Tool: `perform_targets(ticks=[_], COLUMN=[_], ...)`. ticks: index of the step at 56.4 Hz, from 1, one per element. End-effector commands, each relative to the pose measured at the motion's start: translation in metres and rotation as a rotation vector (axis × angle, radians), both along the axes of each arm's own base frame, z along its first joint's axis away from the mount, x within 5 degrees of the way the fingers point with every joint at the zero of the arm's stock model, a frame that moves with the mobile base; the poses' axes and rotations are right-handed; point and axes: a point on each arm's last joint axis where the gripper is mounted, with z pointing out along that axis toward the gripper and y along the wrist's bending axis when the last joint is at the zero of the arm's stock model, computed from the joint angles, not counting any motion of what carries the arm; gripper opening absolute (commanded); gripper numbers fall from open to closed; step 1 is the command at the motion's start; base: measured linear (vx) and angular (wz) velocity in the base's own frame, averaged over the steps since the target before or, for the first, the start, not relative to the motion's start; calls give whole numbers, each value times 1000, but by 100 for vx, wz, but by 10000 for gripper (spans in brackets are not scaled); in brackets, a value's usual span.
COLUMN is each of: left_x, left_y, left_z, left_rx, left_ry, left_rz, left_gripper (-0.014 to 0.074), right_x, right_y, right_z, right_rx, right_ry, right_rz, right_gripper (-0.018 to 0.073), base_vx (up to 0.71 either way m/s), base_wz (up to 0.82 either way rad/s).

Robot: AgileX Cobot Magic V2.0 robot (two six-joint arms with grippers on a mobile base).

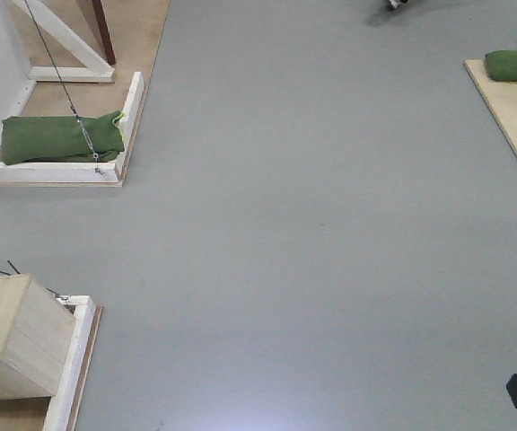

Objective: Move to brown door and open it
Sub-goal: 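Drive the base forward toward the brown wooden door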

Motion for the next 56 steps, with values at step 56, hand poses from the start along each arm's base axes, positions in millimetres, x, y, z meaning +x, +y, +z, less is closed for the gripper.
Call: perform_targets(ticks=[56], left_x=[-3], left_y=[0], left_z=[17], left_rx=[-8], left_ry=[-120], left_rz=[-8], left_gripper=[-6], right_x=[0], right_y=[-1], right_z=[7], right_rx=[-15], right_ry=[-91], right_rz=[-20], right_gripper=[0], base_vx=[0], base_wz=[0])
